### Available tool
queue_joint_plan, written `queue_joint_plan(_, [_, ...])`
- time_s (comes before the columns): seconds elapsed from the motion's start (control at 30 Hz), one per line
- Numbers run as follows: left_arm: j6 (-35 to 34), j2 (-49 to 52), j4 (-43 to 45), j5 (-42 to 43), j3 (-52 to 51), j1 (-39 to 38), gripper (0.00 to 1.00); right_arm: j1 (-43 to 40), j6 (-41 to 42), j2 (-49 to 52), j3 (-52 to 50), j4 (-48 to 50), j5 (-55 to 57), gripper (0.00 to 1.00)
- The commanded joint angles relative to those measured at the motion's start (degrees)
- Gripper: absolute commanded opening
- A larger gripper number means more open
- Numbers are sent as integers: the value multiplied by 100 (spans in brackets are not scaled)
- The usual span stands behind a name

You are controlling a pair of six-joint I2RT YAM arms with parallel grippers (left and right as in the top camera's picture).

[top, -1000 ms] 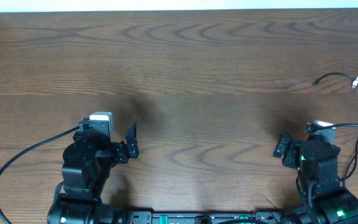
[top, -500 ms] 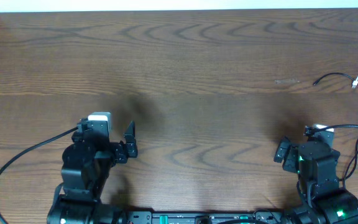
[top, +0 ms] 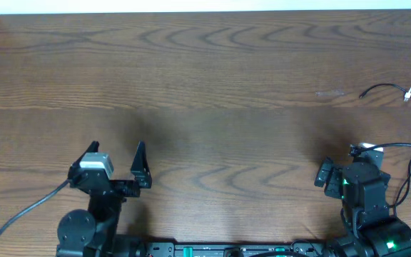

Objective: Untangle cables

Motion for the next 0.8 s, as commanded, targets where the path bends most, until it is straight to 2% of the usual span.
queue_joint_plan(0.0, [-57,-492,98,-52,-367,103,98,-44,-66,-26,-17,-4,24,99])
queue_joint_plan(0.43, [-52,-715,1141,-87,-1338,225,98,-44,-66,-26,-17,-4,24,99])
queue_joint_plan(0.77, [-74,-715,2730,-76,-2435,398,98,-44,-66,-26,-17,-4,24,99])
